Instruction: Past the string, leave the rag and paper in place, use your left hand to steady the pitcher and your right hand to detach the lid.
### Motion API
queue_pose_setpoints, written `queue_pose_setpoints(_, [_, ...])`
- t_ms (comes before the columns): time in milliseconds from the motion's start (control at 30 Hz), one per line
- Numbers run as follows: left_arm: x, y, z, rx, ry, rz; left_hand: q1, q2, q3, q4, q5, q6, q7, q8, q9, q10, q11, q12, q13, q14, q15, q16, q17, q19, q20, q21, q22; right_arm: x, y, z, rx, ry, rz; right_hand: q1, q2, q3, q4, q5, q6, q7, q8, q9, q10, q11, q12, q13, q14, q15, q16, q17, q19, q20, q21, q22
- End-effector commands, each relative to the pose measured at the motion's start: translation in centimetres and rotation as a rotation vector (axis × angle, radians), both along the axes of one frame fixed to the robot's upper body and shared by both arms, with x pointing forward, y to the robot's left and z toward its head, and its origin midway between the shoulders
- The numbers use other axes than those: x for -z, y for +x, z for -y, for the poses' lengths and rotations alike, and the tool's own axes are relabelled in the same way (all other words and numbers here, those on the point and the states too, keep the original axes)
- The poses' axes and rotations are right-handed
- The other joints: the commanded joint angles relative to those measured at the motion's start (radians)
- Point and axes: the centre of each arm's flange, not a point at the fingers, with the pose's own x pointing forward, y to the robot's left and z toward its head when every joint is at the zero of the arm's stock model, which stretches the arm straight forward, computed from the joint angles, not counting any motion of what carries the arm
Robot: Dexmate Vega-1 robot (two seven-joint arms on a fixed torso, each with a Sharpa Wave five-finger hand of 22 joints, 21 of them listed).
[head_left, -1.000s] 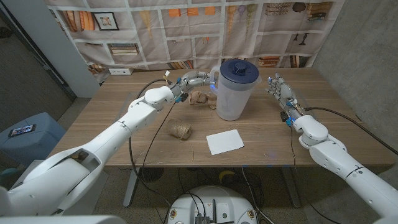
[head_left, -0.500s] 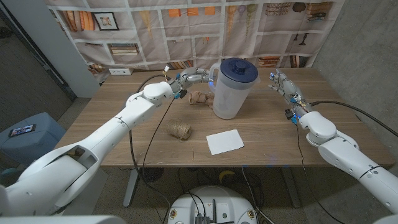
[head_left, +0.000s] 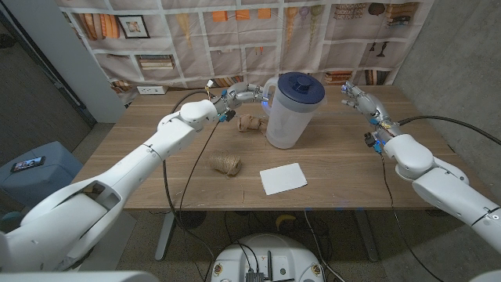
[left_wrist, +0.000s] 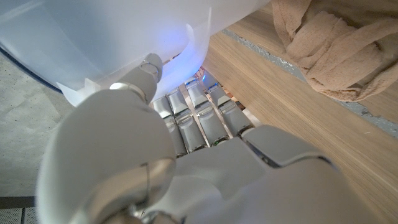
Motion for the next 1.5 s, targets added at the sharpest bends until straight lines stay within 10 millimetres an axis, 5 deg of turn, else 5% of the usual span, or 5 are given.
queue_pose_setpoints(33, [0.0,-0.1,0.3,-0.002,0.02,0.001,-0.021,0.043,0.013,0.003,0.0,0.051,0.025,0.003,0.005,0.011,0.002,-0.001,0.003,0.009,-0.111,0.003,0.004,0.009,-0.152,0.003,0.003,-2.8,-2.8,0.3,0.099,-0.142,0.02,0.031,-0.012,0.003,-0.025,-0.005,-0.007,-0.008,0.005,0.005,0.013,0.002,0.005,0.005,0.002,0.022,0.003,-0.003,0.005,0.023,0.002,0.005])
queue_pose_setpoints(633, [0.0,-0.3,0.6,-0.005,0.03,-0.004,-0.027,0.044,0.019,0.004,0.0,0.054,0.024,0.001,0.006,0.013,0.002,-0.002,0.004,0.013,-0.109,0.004,0.004,0.011,-0.152,0.002,0.003,-6.8,-5.1,-0.8,0.173,-0.359,0.018,0.095,-0.036,0.017,-0.09,-0.023,-0.024,-0.009,0.009,0.01,0.013,0.002,0.003,0.01,-0.004,0.034,0.003,-0.011,0.01,0.056,0.002,0.005])
queue_pose_setpoints(1067, [-0.4,-0.6,0.9,-0.012,0.047,-0.002,-0.03,0.044,0.024,0.004,0.001,0.053,0.027,-0.001,0.007,0.017,0.005,-0.002,0.004,0.017,-0.11,0.005,0.004,0.014,-0.151,0.002,0.003,-8.4,-6.6,-2.6,0.207,-0.481,0.079,0.182,-0.037,0.05,-0.156,-0.039,-0.024,-0.015,0.017,0.014,0.011,-0.008,0.003,0.014,-0.01,0.037,0.004,-0.018,0.012,0.068,0.002,0.005])
queue_pose_setpoints(1500, [-0.9,-0.9,1.2,-0.017,0.059,0.004,-0.033,0.042,0.028,0.002,0.0,0.055,0.026,-0.001,0.007,0.02,0.008,-0.002,0.004,0.022,-0.111,0.005,0.005,0.017,-0.151,0.002,0.003,-9.9,-7.8,-4.4,0.248,-0.61,0.051,0.275,-0.041,0.086,-0.192,-0.017,-0.004,-0.034,0.03,0.017,0.044,-0.013,0.015,0.019,-0.003,0.042,0.01,-0.023,0.015,0.088,0.001,0.005])
